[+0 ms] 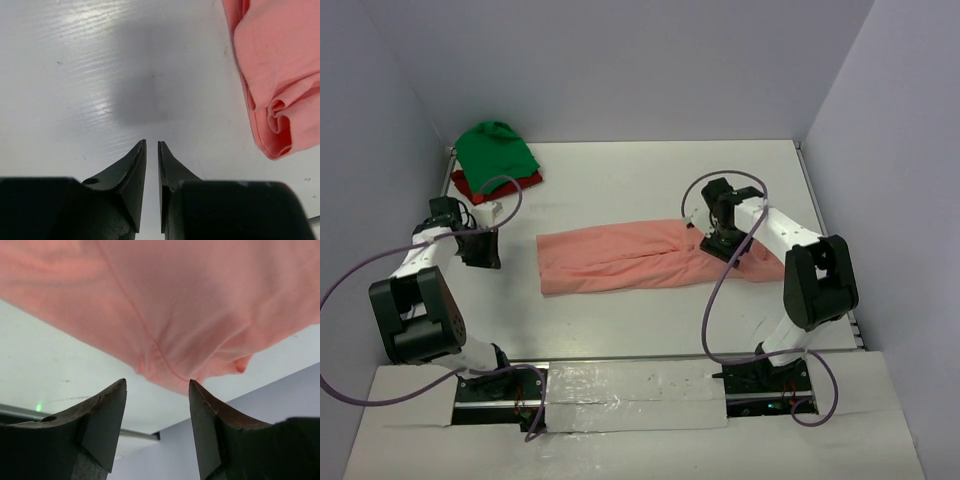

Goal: Fold and stack the t-shirts
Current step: Fold the other side of the tshirt into a rectangle

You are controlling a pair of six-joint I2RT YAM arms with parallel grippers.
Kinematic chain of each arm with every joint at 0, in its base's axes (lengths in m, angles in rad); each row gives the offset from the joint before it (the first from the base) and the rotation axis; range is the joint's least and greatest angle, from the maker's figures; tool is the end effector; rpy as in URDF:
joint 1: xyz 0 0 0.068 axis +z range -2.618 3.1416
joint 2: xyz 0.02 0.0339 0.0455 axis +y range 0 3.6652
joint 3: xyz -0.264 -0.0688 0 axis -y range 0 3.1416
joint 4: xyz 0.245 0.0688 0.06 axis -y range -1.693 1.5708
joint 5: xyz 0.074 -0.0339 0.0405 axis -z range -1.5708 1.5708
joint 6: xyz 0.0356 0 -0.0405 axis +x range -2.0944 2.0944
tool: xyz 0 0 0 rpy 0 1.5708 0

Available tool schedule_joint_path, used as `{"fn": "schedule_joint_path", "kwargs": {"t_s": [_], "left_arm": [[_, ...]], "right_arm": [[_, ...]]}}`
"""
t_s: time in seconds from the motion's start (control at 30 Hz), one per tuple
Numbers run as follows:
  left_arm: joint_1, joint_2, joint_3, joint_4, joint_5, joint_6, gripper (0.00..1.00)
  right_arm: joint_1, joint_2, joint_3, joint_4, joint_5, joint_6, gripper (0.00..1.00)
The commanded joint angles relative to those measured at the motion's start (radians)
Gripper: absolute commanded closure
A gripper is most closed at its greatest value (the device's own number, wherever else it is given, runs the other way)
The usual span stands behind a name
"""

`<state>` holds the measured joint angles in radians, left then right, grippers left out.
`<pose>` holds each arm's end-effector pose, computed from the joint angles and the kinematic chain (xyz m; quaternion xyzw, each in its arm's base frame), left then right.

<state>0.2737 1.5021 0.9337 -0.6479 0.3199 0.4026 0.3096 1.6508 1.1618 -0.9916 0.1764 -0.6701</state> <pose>0.2707 0.0644 0.1945 0.0906 0.9679 -0.0901 0.2162 0.2833 0.0840 0.2059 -0.4647 0.8799 -0.0946 0.0284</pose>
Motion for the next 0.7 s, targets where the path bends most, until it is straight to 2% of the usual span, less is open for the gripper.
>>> {"fn": "schedule_joint_path", "kwargs": {"t_s": [0.0,0.1,0.13,0.17,0.2,0.27,0.37,0.4,0.5,0.67], "left_arm": [[0.004,-0.078,0.042,0.043,0.06,-0.018,0.76],[0.005,-0.153,0.073,0.112,0.154,-0.067,0.76],[0.004,-0.192,0.085,0.134,0.185,-0.097,0.76],[0.001,-0.206,0.094,0.152,0.223,-0.117,0.77],[-0.004,-0.209,0.105,0.169,0.293,-0.14,0.78],[-0.048,-0.175,0.164,0.163,0.35,-0.186,0.83],[-0.143,-0.083,0.247,0.073,0.462,-0.148,0.94],[-0.169,-0.065,0.266,0.051,0.487,-0.128,0.94],[-0.319,0.013,0.274,0.025,0.476,-0.098,0.95],[-0.461,0.145,0.287,-0.074,0.47,-0.029,0.98]], "right_arm": [[0.002,-0.081,0.078,0.082,-0.038,0.039,0.39],[0.005,-0.146,0.078,0.214,-0.049,0.104,0.41],[0.005,-0.179,0.078,0.281,-0.046,0.127,0.49],[0.005,-0.193,0.079,0.306,-0.041,0.147,0.68],[0.005,-0.212,0.081,0.353,-0.032,0.188,1.0],[0.005,-0.267,0.084,0.375,-0.021,0.22,1.0],[0.005,-0.376,0.072,0.427,-0.031,0.277,1.0],[0.005,-0.431,0.07,0.435,-0.043,0.277,1.0],[0.005,-0.521,0.05,0.444,-0.043,0.311,1.0],[0.002,-0.574,0.044,0.415,-0.005,0.365,1.0]]}}
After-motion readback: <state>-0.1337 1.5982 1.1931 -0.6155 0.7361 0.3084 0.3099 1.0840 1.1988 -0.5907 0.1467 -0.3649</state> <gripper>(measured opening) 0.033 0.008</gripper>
